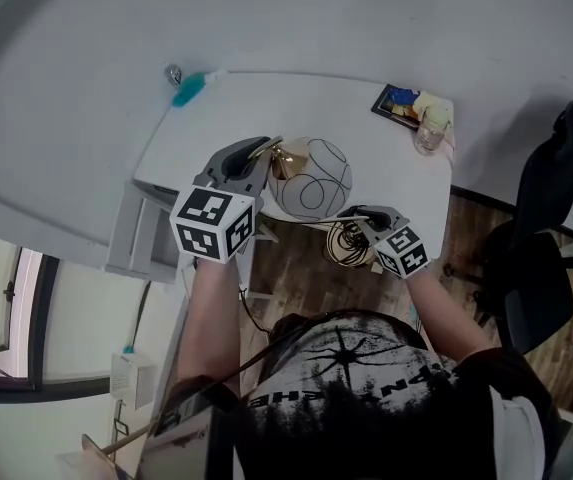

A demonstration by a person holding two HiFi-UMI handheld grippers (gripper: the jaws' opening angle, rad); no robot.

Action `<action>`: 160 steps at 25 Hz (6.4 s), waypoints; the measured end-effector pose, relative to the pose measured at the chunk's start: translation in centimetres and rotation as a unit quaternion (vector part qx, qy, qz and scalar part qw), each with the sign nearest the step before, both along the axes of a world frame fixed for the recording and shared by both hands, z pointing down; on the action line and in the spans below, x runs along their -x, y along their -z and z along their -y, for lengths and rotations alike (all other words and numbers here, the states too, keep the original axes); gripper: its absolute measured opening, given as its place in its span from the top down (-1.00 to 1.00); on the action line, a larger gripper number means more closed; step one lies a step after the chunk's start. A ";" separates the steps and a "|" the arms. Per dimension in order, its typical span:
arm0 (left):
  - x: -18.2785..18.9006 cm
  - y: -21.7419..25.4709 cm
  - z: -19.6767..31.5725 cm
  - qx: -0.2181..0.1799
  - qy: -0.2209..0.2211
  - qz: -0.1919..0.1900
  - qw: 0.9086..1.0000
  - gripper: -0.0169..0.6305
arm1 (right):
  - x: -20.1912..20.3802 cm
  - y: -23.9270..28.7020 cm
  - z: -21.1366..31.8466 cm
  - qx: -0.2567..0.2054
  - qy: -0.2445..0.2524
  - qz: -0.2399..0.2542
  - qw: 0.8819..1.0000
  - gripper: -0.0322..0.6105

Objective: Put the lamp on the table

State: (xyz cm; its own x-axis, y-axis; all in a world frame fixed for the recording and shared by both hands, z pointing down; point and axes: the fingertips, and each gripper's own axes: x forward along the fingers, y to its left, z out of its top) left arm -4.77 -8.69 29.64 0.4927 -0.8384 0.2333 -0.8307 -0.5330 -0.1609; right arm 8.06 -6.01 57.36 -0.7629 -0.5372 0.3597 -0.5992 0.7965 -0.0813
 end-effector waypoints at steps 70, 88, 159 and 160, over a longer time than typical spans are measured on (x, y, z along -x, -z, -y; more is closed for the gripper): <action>0.1 -1.8 39.7 -0.005 -0.231 0.003 0.973 0.90 | 2.5 -1.9 34.5 0.017 -0.260 -0.005 0.965 0.84; -3.9 -0.7 46.7 -0.038 -0.231 0.055 0.971 0.90 | 0.7 -2.4 44.8 0.011 -0.284 0.041 0.958 0.84; -11.2 -3.3 49.7 -0.043 -0.246 0.176 0.952 0.90 | -2.2 2.2 43.3 -0.026 -0.311 0.057 0.948 0.26; -11.5 -3.3 49.5 -0.046 -0.247 0.179 0.951 0.90 | -2.3 2.4 43.1 -0.028 -0.311 0.058 0.948 0.26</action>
